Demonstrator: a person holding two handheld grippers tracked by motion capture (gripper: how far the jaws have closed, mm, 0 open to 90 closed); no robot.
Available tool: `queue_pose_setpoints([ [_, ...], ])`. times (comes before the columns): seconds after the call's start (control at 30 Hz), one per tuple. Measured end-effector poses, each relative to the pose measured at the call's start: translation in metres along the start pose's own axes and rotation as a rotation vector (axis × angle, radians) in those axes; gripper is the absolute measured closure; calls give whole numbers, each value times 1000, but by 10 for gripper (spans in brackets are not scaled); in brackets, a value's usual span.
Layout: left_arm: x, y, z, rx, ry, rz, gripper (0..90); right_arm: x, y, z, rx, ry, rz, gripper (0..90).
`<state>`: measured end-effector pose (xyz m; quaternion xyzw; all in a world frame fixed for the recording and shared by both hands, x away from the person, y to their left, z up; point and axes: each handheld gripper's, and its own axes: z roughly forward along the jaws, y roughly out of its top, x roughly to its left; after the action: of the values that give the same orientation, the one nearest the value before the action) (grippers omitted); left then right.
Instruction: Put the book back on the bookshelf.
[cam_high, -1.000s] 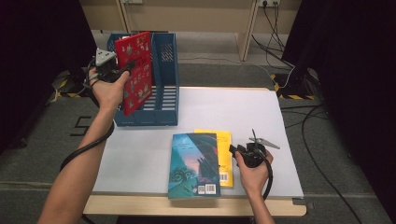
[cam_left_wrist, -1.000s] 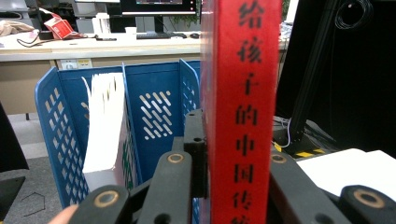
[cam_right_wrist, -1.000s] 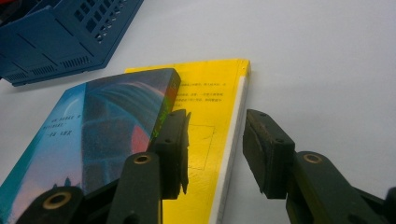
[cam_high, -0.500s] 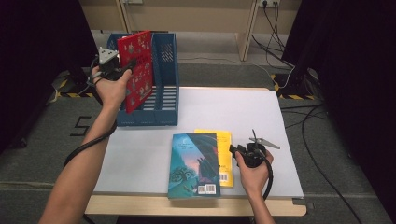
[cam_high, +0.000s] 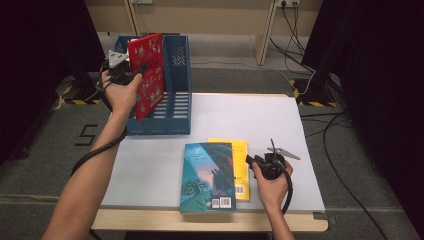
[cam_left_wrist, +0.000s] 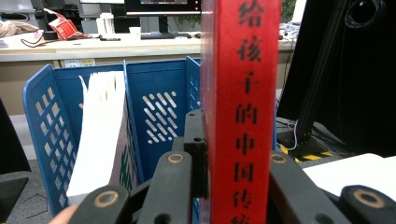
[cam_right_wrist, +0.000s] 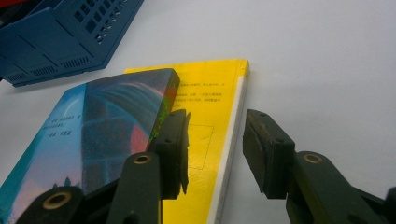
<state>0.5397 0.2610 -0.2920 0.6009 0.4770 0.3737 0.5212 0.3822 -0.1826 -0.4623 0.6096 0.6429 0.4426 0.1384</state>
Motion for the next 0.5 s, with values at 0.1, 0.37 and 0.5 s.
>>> queue_pose_setpoints([
  [0.1,1,-1,2,0,5,-1,792,-1,0,1,1,-1,-2,602],
  [0.37,2,-2,8,-12,9,-3,793,0,0,1,1,0,-2,602],
  [0.5,2,-2,10,-14,11,0,793,0,-1,1,2,0,-3,603],
])
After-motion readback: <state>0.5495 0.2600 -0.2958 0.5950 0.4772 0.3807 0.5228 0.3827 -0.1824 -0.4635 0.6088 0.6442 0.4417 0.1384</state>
